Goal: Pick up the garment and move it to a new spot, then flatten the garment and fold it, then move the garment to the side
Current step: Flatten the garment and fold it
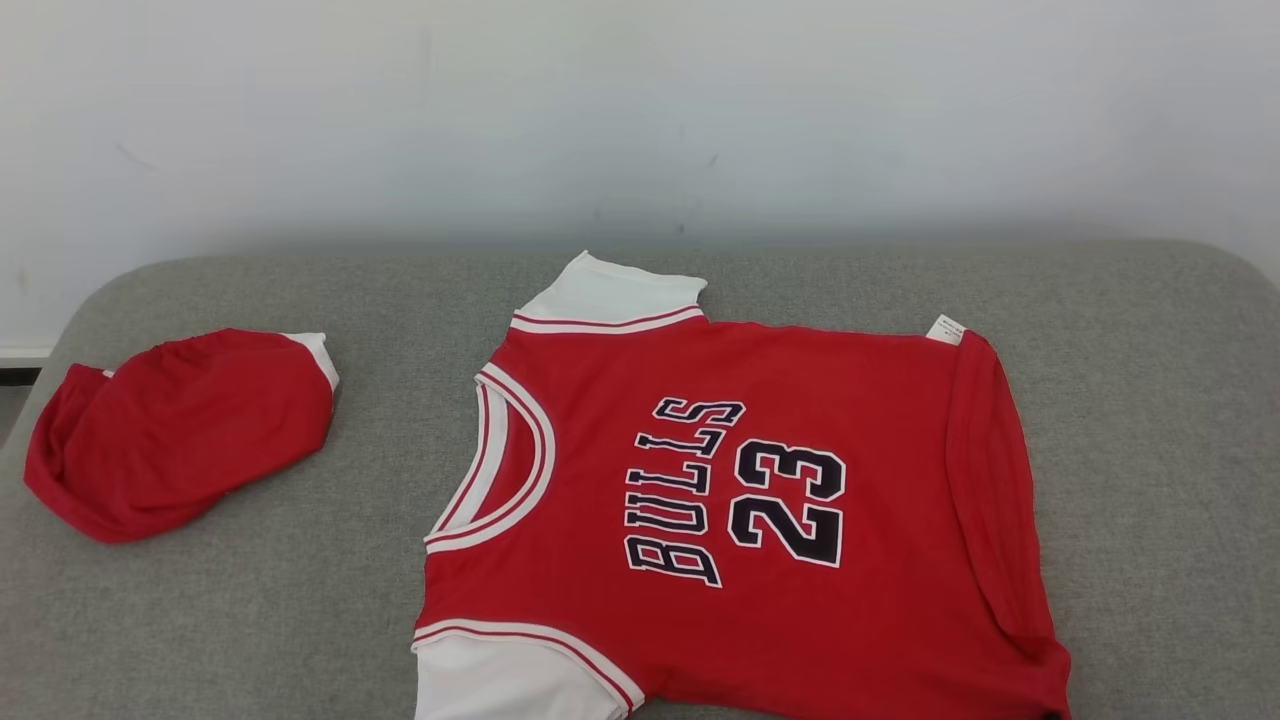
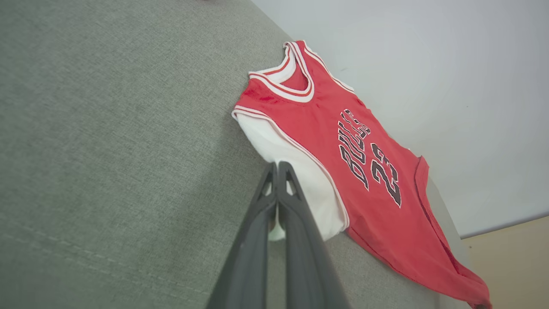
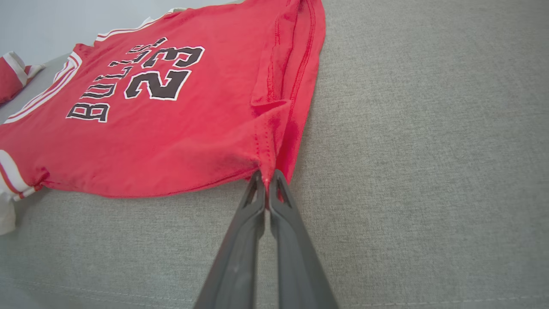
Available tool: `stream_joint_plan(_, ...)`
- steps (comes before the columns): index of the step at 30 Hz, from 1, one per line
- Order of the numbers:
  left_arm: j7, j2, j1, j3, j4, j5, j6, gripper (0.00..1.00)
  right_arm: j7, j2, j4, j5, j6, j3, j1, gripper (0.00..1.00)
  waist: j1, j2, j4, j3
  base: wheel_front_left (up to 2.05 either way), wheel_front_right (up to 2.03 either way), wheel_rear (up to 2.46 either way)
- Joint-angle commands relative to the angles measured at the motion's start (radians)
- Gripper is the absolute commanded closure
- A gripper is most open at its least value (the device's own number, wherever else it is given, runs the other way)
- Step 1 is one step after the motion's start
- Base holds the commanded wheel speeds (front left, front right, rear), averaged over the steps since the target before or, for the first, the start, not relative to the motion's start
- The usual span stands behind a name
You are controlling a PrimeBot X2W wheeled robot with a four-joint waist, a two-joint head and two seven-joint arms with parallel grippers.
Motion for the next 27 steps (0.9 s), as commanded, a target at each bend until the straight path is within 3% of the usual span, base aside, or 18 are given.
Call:
stream_joint_plan(1,0.000,0.003,-0.023,0.005,-0.009,0.005,-0.003,1.00,0.004,0.004,-0.006,-0.004,-0.002,0.000,-0.010,1.00,0.0000,0.0000,-0.004,0.005,0.00,0.00,0.00)
stream_joint_plan(13,0.069,0.062,-0.271,0.006,0.045,0.035,-0.047,1.00,0.029,-0.004,0.002,0.044,-0.002,0.038,-0.166,1.00,0.0000,0.0000,-0.053,0.059,0.00,0.00,0.00)
stream_joint_plan(22,0.091,0.069,-0.497,0.026,0.224,0.026,-0.085,1.00,0.031,-0.008,0.099,0.093,-0.002,0.054,-0.322,1.00,0.0000,0.0000,-0.089,0.111,0.00,0.00,0.00)
stream_joint_plan(27,0.087,0.064,-0.636,0.013,0.387,0.041,-0.120,1.00,0.013,-0.008,0.205,0.097,-0.002,0.086,-0.439,1.00,0.0000,0.0000,-0.105,0.142,0.00,0.00,0.00)
